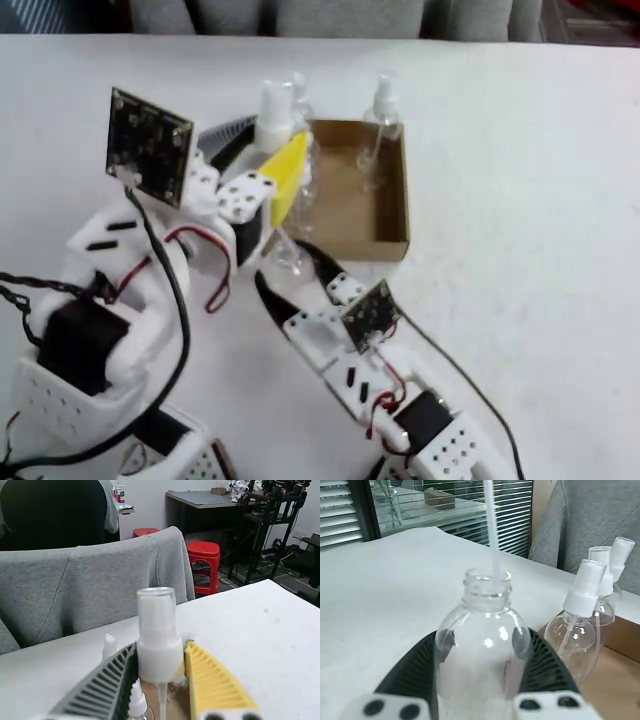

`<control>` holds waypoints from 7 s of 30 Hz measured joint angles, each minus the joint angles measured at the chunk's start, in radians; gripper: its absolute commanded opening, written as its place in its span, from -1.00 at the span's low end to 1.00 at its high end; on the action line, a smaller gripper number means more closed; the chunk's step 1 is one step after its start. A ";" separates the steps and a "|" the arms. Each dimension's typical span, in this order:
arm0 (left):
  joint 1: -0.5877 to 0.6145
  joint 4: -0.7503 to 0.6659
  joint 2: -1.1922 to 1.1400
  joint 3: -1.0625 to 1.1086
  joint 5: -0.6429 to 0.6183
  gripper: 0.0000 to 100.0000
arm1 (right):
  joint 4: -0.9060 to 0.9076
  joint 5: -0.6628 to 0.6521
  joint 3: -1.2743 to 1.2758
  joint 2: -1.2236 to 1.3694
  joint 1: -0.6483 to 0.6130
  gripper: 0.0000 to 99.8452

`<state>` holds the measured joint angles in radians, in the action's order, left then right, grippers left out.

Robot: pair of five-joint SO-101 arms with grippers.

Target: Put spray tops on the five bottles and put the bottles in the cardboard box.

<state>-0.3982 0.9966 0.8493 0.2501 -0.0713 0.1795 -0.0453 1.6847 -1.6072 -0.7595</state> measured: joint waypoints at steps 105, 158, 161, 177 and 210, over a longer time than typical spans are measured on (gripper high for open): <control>-0.034 0.032 0.842 0.934 0.044 -0.42 | 0.032 -0.002 0.000 0.000 0.018 -0.97; 0.414 -0.155 0.839 1.418 0.044 -0.89 | -0.075 0.069 0.000 0.000 0.402 -0.97; 0.414 -0.193 0.838 1.450 0.044 -0.89 | -0.084 0.072 0.000 0.000 0.416 -0.97; 0.445 -0.186 0.839 1.453 0.044 -0.89 | -0.270 0.109 -0.080 0.420 0.520 -0.97; 0.445 -0.152 0.839 1.453 0.044 -0.88 | -0.695 0.112 -0.242 0.931 0.664 -0.97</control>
<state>0.0468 0.8447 1.6886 1.7031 -0.0269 -0.5155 0.0667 1.4423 -0.6759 -0.0951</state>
